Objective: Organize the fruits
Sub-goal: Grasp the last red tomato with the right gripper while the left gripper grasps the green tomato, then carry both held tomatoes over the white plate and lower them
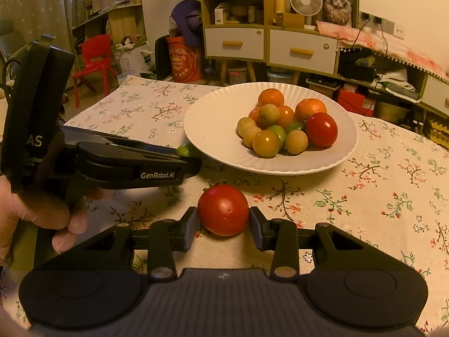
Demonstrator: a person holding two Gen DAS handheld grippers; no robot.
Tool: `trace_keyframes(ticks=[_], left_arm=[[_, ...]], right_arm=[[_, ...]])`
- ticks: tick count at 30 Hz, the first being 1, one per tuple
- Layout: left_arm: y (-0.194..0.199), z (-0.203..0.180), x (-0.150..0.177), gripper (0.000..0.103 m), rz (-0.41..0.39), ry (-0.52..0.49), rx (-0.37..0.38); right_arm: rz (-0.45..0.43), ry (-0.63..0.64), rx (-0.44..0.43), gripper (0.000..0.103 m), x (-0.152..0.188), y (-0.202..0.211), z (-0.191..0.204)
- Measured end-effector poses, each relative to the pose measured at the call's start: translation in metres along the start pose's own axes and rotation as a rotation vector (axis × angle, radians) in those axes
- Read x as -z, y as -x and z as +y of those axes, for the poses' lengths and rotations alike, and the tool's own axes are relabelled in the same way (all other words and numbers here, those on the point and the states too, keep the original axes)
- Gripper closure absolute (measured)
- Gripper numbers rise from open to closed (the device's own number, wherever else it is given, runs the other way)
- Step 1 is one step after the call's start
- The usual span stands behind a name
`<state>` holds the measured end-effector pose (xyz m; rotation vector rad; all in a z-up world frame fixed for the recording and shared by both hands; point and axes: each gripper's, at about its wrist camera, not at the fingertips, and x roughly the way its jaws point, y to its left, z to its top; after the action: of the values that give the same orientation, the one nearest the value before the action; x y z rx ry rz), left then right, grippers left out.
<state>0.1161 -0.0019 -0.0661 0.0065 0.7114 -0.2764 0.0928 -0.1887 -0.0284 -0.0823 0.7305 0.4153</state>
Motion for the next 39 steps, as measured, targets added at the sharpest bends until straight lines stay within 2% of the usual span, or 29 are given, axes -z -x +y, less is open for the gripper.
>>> trace_keyframes(ticks=[23,39], left_arm=[[0.023,0.01,0.009,0.068,0.037,0.022,0.014],[0.039,0.009,-0.01,0.068,-0.005,0.07,0.08]], right_arm=[[-0.016,-0.026,-0.013,0.067,-0.006,0.01,0.001],[-0.056,-0.07,0.001,0.067,-0.019,0.02,-0.014]])
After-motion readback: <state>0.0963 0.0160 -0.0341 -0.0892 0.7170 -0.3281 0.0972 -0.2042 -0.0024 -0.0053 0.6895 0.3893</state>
